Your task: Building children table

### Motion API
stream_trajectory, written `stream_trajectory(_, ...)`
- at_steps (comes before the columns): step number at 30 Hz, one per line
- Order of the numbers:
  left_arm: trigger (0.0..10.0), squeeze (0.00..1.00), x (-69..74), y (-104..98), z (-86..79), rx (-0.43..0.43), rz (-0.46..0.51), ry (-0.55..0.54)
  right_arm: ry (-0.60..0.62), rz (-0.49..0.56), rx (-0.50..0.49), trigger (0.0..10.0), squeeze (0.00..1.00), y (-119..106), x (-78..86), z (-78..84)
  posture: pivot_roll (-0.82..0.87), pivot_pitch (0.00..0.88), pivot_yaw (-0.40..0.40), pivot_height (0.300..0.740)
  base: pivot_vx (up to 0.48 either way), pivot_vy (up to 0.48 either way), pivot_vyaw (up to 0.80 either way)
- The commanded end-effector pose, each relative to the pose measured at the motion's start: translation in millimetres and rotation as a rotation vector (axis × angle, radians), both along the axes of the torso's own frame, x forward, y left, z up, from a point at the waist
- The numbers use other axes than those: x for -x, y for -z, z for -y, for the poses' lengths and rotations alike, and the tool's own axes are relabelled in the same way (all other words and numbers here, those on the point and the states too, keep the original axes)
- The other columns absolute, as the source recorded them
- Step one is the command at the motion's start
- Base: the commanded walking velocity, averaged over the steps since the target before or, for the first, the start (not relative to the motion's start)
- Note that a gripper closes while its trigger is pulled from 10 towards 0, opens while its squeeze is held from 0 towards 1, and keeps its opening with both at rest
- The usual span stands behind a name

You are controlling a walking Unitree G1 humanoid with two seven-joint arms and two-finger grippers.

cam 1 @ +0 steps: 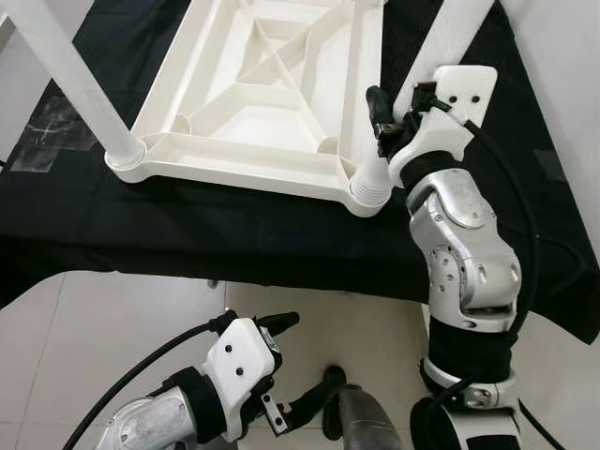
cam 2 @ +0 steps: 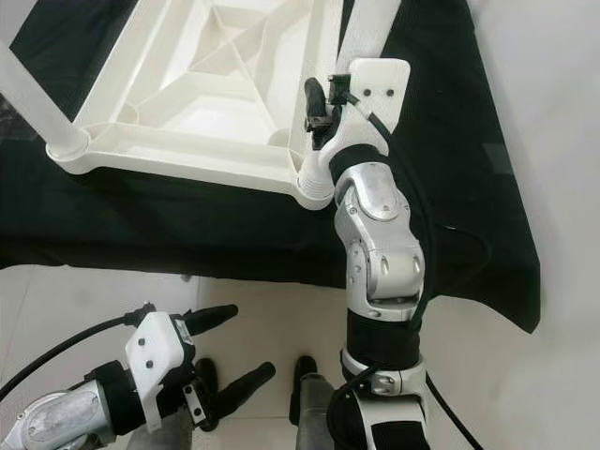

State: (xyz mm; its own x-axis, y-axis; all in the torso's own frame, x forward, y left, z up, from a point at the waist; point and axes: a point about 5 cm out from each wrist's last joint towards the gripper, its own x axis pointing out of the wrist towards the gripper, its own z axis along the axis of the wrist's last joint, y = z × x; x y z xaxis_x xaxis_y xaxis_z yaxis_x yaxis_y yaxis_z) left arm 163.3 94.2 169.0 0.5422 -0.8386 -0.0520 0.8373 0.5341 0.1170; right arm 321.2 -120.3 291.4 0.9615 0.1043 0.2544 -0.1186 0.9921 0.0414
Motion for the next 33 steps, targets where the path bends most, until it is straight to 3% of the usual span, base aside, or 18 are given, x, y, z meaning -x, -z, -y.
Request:
stream_trajectory(1, 10.0, 0.0, 2.8, 4.5, 1.0, -0.008, -0.018, 0.008, 0.049, -0.376, 0.021, 10.0, 0.0, 75.0, -11.1, 10.2, 0.04, 0.42, -0.029, 0.74, 0.0, 0.0, 0.0)
stream_trajectory(11, 10.0, 0.0, 2.1, 4.7, 0.2, -0.013, -0.014, 0.012, -0.047, -0.186, -0.029, 10.0, 0.0, 46.4, -13.5, 3.3, 0.04, 0.418, -0.027, 0.74, 0.0, 0.0, 0.0)
stream_trajectory(16, 10.0, 0.0, 1.8, 5.2, 0.0, -0.015, -0.012, 0.014, -0.14, -0.14, 0.057, 10.0, 0.0, 46.1, -7.8, 1.8, 0.04, 0.414, -0.029, 0.74, 0.0, 0.0, 0.0)
stream_trajectory(18, 10.0, 0.0, 1.7, 5.3, 0.2, -0.016, -0.011, 0.016, -0.263, -0.101, 0.176, 10.0, 0.0, 53.4, 0.9, -4.5, 0.04, 0.41, -0.026, 0.74, 0.0, 0.0, 0.0)
stream_trajectory(21, 10.0, 0.0, 1.7, 5.5, 0.6, -0.017, -0.01, 0.019, -0.304, -0.097, 0.241, 10.0, 0.0, 57.3, 2.8, -7.5, 0.04, 0.407, -0.024, 0.74, 0.0, 0.0, 0.0)
stream_trajectory(30, 10.0, 0.0, 1.1, 5.0, 1.4, -0.017, -0.006, 0.021, -0.343, -0.109, 0.288, 10.0, 0.0, 55.7, -1.9, -12.2, 0.04, 0.406, -0.029, 0.74, 0.0, 0.0, 0.0)
stream_trajectory(33, 10.0, 0.0, 0.9, 5.0, 1.4, -0.016, -0.006, 0.018, -0.37, -0.173, 0.296, 10.0, 0.0, 60.0, -7.0, -14.8, 0.04, 0.412, -0.033, 0.74, 0.0, 0.0, 0.0)
